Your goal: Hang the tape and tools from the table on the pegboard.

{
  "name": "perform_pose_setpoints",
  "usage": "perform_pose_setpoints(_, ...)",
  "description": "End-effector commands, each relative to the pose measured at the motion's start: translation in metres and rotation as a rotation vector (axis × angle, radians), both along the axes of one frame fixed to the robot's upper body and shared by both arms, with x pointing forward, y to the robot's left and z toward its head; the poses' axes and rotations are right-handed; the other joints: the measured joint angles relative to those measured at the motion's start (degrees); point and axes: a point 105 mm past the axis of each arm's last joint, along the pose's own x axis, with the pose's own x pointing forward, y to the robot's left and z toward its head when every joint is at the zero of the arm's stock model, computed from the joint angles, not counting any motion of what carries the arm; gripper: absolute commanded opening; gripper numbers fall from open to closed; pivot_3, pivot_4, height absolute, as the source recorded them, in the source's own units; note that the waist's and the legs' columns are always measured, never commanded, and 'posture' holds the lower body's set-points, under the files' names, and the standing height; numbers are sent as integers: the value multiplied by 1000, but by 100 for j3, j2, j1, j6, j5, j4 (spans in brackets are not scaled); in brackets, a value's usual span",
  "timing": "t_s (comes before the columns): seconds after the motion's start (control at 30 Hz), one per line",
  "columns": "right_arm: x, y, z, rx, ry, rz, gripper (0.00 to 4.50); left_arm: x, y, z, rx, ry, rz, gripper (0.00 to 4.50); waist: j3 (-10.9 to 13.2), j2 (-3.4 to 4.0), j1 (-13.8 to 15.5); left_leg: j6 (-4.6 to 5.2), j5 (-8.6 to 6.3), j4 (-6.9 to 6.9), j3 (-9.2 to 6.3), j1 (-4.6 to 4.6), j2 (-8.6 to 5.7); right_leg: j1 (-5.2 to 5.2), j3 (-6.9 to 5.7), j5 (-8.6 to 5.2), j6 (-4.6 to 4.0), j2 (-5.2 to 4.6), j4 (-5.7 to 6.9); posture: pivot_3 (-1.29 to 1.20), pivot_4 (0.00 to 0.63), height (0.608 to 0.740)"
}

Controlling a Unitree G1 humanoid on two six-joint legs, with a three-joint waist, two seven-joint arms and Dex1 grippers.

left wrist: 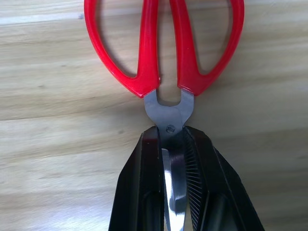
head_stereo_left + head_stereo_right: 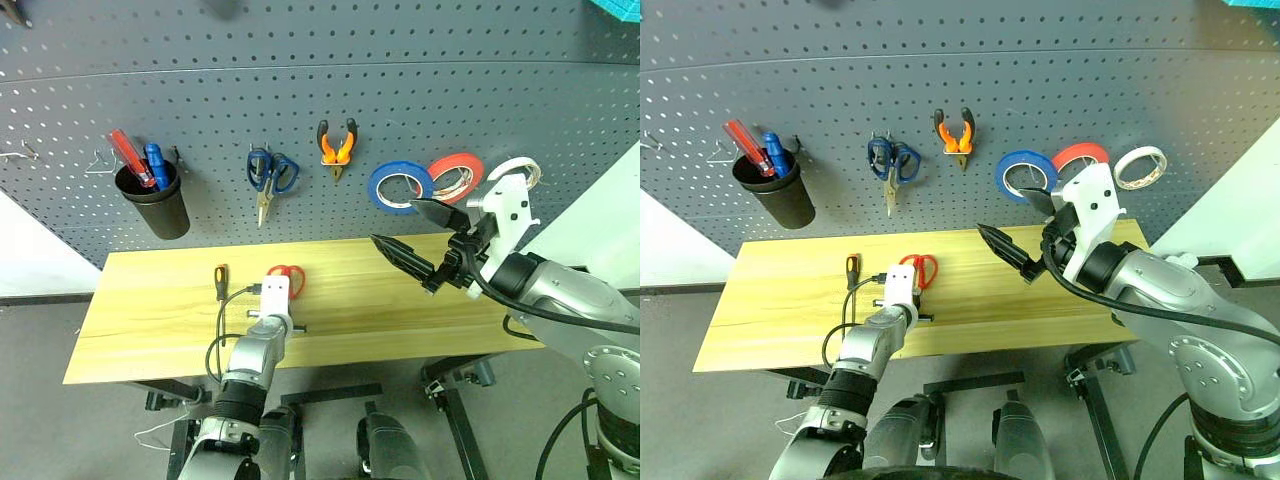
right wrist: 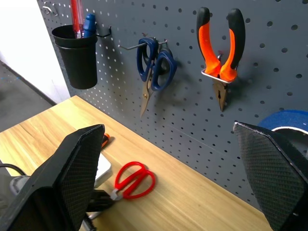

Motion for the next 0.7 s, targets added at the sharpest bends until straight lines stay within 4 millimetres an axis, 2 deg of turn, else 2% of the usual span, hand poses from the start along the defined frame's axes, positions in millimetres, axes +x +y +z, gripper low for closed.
perform_pose_setpoints(0.03, -5, 1, 11, 22, -53, 26, 4500, -8, -21, 11, -19, -49, -63, 258, 6, 4, 2, 0, 0, -1, 0, 0, 0, 0, 0, 0, 0, -1, -1, -104, 193, 740)
perform_pose_setpoints(0.37, -9, -3, 14, 20, -59, 49, 4500, -9, -20, 25, 42, -145, -107, 258, 10, 4, 8, 0, 0, 2, 1, 1, -1, 3, 0, 0, 0, -3, -3, -104, 189, 740)
perform_pose_setpoints(0.7, -13, -5, 14, 10, -58, 71, 4500, -12, -36, 53, 95, -324, -232, 258, 10, 5, 9, 0, 0, 2, 3, 1, -1, 3, 0, 0, 0, -3, -3, -105, 176, 740)
